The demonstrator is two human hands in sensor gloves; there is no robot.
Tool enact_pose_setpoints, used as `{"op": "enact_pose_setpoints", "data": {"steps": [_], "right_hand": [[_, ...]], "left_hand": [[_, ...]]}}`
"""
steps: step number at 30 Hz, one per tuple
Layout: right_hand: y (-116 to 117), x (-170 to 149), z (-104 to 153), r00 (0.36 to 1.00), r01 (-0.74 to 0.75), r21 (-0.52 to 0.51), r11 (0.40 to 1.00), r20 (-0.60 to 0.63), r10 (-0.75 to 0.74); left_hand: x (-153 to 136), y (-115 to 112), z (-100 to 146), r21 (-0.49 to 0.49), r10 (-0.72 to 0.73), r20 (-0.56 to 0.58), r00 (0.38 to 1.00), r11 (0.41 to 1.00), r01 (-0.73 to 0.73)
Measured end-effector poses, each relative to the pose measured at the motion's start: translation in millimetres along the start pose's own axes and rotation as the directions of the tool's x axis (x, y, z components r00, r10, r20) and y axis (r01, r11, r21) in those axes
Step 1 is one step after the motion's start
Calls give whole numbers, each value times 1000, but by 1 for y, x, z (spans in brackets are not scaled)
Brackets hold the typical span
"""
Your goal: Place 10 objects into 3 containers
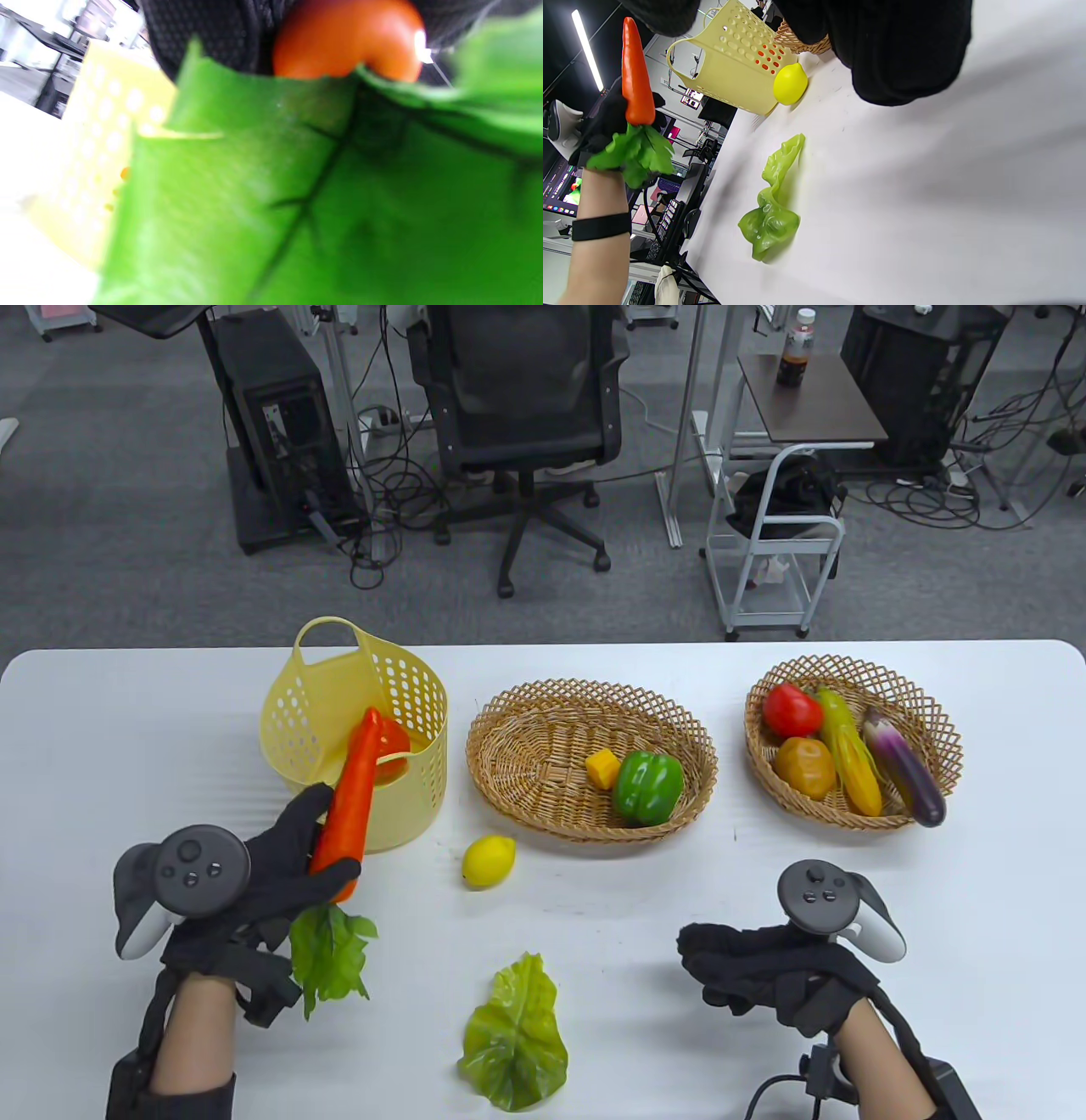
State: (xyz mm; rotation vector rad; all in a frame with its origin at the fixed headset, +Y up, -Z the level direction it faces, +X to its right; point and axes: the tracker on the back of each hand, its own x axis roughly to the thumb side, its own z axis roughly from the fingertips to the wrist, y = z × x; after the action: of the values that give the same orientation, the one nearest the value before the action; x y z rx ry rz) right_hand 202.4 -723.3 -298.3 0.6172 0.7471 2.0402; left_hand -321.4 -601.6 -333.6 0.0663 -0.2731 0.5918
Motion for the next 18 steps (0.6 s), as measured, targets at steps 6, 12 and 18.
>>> {"op": "enact_pose_setpoints", "data": {"steps": [6,12,18], "right_hand": [[0,0,0,1000,-1,-4,1000,-5,1],[-3,1,4,1000,-2,-25,1000,0,2],[-4,0,4,1000,1,-29,1000,3,-1]], "left_hand": [[-25,11,-49,-67,73,-134,988,994,-82],[-34,15,-77,-167,59,-276,959,980,-109],[-51,24,-68,-87,81,-339,937,989,-117]]}}
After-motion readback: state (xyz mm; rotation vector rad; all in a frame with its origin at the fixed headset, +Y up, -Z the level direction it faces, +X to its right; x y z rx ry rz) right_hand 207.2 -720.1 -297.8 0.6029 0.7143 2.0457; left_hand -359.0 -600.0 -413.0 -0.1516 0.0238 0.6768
